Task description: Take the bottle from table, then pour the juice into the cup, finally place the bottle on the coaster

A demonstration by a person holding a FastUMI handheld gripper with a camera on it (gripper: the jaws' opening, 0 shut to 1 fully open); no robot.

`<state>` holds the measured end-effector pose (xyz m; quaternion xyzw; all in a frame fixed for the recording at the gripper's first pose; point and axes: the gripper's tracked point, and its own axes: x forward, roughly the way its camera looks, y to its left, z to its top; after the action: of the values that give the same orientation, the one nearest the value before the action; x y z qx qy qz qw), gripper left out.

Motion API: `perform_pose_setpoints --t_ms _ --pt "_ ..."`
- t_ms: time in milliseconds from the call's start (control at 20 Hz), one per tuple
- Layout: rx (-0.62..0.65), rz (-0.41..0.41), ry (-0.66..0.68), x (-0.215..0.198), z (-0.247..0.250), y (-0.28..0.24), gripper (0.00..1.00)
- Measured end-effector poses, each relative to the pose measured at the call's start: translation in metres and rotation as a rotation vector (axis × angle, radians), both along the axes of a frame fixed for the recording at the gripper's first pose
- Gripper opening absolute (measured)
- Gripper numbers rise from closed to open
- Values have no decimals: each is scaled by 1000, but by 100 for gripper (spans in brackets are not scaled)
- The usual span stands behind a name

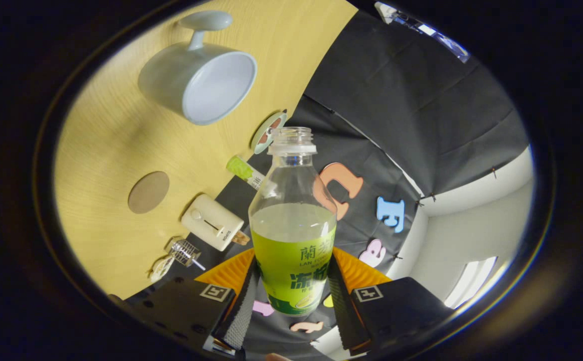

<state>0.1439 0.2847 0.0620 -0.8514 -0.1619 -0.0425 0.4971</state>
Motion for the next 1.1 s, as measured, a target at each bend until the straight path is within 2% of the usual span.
perform_pose_setpoints --t_ms 350,650,900,1100 --pt "155 -23 105 3 -25 -14 75" --pt "363 -45 240 1 -43 -16 75" --pt "557 -36 358 -2 -57 -13 75" --pt "798 -54 530 -9 -69 -16 75"
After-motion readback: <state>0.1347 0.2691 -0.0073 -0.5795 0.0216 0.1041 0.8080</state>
